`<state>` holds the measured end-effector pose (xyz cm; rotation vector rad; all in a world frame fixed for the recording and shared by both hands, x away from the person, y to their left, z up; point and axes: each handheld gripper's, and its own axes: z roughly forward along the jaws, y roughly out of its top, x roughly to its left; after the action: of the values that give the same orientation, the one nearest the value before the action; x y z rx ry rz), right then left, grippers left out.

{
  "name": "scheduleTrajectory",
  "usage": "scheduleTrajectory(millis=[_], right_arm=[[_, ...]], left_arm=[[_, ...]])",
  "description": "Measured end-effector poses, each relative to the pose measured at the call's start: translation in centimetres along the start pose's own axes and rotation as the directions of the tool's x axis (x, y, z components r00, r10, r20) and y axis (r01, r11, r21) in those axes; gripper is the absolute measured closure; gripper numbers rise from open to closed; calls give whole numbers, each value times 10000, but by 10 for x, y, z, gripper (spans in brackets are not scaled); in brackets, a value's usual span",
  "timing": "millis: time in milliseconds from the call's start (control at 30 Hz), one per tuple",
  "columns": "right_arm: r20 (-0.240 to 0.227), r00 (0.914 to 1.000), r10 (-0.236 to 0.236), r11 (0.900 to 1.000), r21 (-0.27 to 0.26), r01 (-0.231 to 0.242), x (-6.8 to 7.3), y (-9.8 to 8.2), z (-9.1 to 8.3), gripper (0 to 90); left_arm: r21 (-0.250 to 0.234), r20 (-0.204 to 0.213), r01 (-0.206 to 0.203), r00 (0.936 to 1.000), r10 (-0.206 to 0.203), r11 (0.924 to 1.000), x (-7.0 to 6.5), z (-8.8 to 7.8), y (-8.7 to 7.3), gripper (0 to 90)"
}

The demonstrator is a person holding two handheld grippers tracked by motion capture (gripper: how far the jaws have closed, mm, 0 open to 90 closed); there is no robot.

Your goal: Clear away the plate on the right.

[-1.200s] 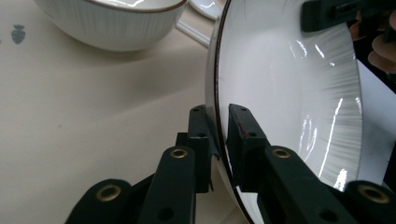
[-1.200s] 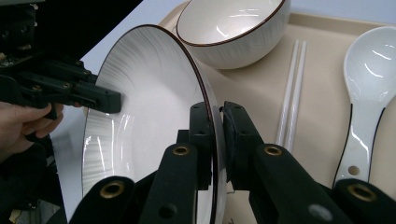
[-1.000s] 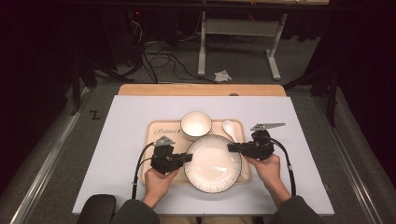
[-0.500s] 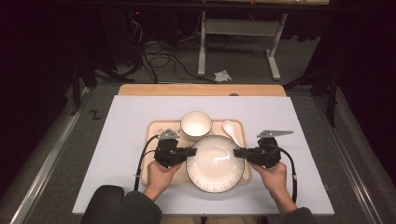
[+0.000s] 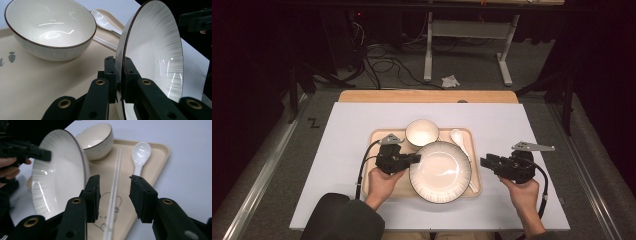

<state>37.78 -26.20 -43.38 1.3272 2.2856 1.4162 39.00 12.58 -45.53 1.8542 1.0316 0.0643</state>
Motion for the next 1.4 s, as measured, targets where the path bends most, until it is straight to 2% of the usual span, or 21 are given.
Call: scheduleTrajectory(millis=[133, 233, 433, 767, 967, 1100, 1267, 1400], right_arm=[[819, 9966, -5, 9999, -123, 15, -12, -3, -6, 577], [1759, 9843, -147, 9999, 38, 142, -20, -6, -8, 564], [2423, 9700, -183, 9996, 268, 121, -34, -10, -3, 534], [2533, 9665, -408, 9970, 734, 228, -44, -10, 13, 507], [2496, 9666, -589, 9948, 957, 359, -50, -9, 21, 493], [2424, 9681, -630, 9944, 978, 402, -52, -7, 26, 493], [2344, 9698, -676, 9939, 1003, 450, -56, -5, 30, 491], [2331, 9706, -605, 9940, 1026, 373, -58, -4, 32, 488]], left_arm=[[-67, -115, 5, 9999, -6, 10000, 2, -4, 0, 852], [-66, -154, 22, 9999, -23, 10000, 3, -6, 0, 852], [-41, -334, 15, 9994, -17, 10000, 4, -10, -2, 852], [-259, -855, 553, 9947, -573, 9981, 13, -34, -15, 851], [-451, -1177, 956, 9880, -1003, 9944, 19, -48, -23, 850], [-578, -1426, 1216, 9814, -1287, 9909, 25, -58, -28, 851], [-636, -1908, 1584, 9672, -1678, 9853, 36, -70, -35, 850], [-690, -2105, 1844, 9580, -1950, 9804, 44, -75, -39, 850]])
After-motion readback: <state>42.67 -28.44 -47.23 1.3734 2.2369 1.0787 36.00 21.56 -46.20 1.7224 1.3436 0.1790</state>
